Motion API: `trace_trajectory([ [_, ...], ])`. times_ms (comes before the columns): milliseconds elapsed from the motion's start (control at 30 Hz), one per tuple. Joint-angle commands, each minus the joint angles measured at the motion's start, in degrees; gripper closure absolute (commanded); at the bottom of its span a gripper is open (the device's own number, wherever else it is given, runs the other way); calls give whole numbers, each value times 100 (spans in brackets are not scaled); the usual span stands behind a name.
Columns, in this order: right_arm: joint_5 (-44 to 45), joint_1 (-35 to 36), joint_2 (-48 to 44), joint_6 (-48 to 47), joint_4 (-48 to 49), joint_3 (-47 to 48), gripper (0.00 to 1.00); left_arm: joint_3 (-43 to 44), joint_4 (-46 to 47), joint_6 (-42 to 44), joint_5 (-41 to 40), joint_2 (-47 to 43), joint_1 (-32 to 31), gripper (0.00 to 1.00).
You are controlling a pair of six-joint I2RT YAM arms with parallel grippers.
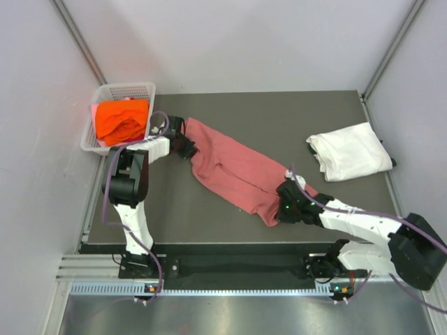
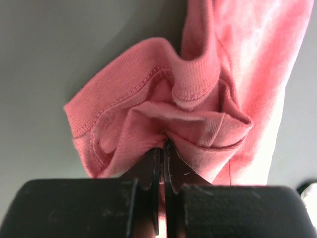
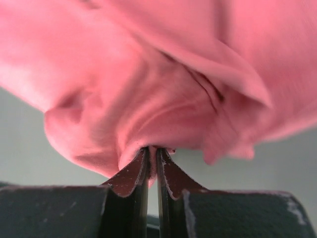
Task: Fold and stack the t-shirts
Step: Fold the tshirt
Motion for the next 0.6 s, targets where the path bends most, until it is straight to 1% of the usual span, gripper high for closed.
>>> trace_trajectory([
  [0, -177, 820, 531, 427, -9, 621, 99, 351, -799, 619, 184, 574, -105, 100],
  [67, -151, 1077, 979, 542, 157, 911, 99, 773, -798, 839, 272, 811, -132, 100],
  [100, -159, 1304, 1147, 630, 245, 1138, 99, 949, -816, 1057, 438, 1047, -140, 100],
  [133, -168, 1428, 1332, 657, 299, 1271, 99, 1377, -851, 1164, 527, 1197, -141, 100],
  [167, -159, 1551, 1508, 674, 351, 1420, 99, 1633, -1112, 1252, 580, 1355, -141, 100],
  [200, -150, 1779, 1901, 700, 378, 1744, 100, 1923, -1245, 1418, 633, 1522, -141, 100],
  [233, -133, 1886, 2105, 701, 378, 1938, 100, 2448, -1369, 1489, 790, 1889, -141, 100],
  [267, -115, 2000, 2507, 692, 369, 2149, 100, 2714, -1535, 1542, 922, 2076, -141, 100],
  [300, -98, 2210, 2694, 692, 308, 2560, 100, 3187, -1598, 1621, 1045, 2426, -149, 100],
  [333, -89, 2325, 2887, 675, 317, 2773, 100, 3426, -1642, 1648, 1307, 2603, -149, 100],
  [367, -106, 2439, 3220, 657, 308, 2984, 100, 3672, -1773, 1657, 1397, 2770, -158, 100],
  [400, -124, 2649, 3362, 605, 325, 3404, 100, 4162, -1835, 1709, 1555, 3085, -184, 100],
  [467, -238, 2896, 3801, 491, 334, 3828, 99, 4648, -2010, 1745, 1600, 3368, -228, 100],
  [500, -325, 2967, 3925, 420, 456, 4204, 99, 5042, -2020, 1736, 1644, 3622, -272, 100],
  [567, -677, 3099, 4241, 254, 597, 4514, 96, 5335, -1985, 1701, 1880, 3843, -316, 100],
])
